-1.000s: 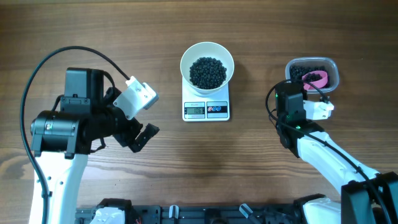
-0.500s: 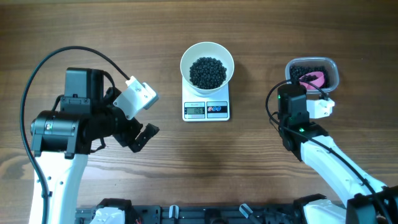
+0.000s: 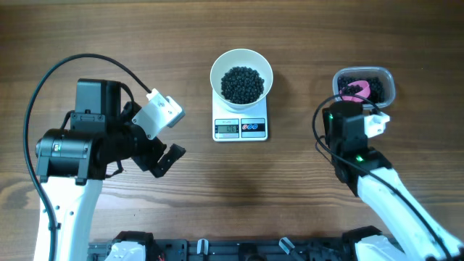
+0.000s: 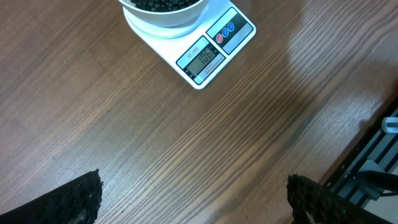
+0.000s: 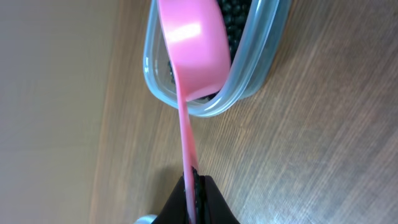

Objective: Scoop item into bowl and weigh 150g on scale

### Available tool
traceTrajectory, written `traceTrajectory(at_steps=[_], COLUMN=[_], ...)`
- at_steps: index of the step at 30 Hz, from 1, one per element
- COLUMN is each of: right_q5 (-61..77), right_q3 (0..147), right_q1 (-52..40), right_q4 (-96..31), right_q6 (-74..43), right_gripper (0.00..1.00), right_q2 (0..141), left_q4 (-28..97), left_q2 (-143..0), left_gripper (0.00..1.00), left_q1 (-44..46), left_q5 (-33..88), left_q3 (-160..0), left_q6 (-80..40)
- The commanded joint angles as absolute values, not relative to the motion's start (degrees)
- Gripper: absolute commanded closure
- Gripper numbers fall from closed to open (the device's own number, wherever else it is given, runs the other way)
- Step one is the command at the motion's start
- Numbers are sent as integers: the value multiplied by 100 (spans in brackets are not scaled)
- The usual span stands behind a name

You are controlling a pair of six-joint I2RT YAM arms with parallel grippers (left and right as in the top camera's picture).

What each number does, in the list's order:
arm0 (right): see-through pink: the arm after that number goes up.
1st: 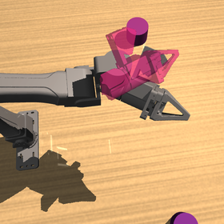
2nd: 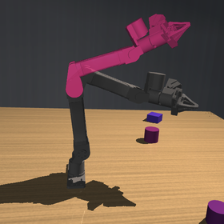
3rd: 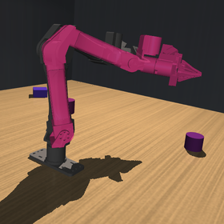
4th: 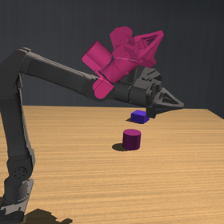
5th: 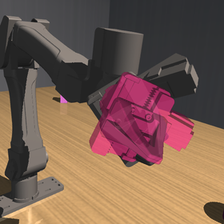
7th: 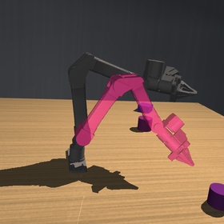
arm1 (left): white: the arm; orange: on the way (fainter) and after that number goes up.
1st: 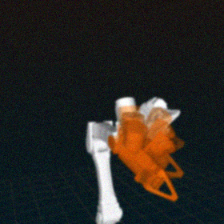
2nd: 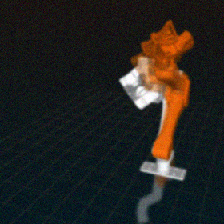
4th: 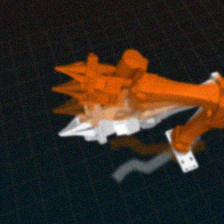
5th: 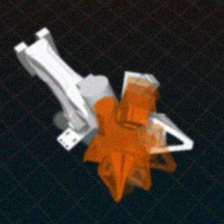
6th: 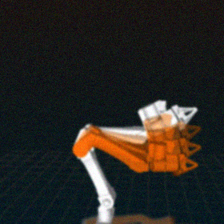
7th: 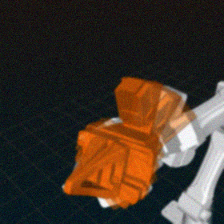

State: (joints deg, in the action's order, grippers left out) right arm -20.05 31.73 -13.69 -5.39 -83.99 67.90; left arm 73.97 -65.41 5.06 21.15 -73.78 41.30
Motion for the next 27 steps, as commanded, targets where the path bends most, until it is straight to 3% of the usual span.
traceTrajectory(at_steps=[1,18,27], right_q5=[-1896,-1656,283], right_q3=[3159,3159,3159], right_q1=[-1232,-1214,-1214], right_q4=[-834,-1538,-45], right_q6=[-8243,-8195,-7059], right_gripper=[96,96,96], right_q2=[6167,4539,4403], left_q4=[7397,7397,7397], left_q2=[-6490,-6490,-6490], left_gripper=[0,0,0], left_q1=[460,460,460], left_q5=[2248,2248,2248], left_q3=[-7411,-7411,-7411], left_q6=[4115,4115,4117])
